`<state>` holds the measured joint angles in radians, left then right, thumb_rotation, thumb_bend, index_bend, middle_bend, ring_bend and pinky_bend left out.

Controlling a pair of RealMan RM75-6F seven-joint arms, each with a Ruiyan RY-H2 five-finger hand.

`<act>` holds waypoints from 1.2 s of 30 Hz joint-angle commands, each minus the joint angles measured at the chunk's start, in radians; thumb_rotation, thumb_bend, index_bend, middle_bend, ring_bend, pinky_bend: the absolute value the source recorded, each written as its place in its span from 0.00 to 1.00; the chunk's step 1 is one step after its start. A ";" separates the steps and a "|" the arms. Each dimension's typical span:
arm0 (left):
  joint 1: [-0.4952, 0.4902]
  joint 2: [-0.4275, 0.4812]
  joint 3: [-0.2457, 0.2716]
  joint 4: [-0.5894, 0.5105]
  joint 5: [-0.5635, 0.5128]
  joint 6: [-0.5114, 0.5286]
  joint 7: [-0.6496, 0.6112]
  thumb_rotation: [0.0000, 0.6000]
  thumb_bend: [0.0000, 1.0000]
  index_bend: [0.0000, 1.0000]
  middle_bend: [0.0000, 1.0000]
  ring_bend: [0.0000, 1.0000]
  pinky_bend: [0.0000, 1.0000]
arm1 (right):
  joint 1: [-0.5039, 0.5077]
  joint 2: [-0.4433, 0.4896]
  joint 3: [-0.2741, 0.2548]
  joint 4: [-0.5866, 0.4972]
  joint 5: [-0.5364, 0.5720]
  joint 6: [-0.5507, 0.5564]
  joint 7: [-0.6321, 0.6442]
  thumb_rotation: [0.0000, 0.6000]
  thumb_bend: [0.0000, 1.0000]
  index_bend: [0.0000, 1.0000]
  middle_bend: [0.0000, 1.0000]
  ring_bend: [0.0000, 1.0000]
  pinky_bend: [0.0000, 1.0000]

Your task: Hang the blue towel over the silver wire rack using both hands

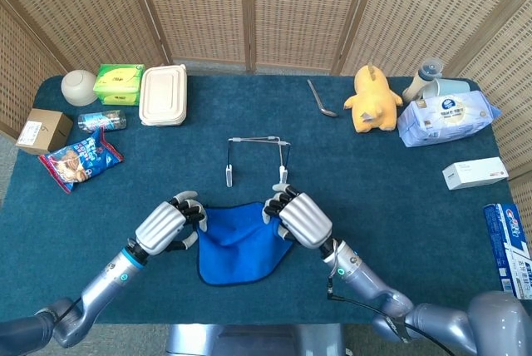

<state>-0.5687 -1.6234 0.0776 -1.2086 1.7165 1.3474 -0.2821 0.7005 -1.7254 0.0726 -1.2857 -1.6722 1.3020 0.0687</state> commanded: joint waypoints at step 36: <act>-0.188 0.216 -0.417 -0.279 -0.356 -0.169 -0.035 1.00 0.62 0.79 0.48 0.36 0.19 | 0.151 0.321 0.414 -0.354 0.454 -0.210 -0.160 1.00 0.49 0.98 0.54 0.48 0.28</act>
<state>-0.7451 -1.3982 -0.3274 -1.4990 1.3738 1.1906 -0.3184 0.8396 -1.4081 0.4751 -1.6524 -1.2333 1.1043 -0.0904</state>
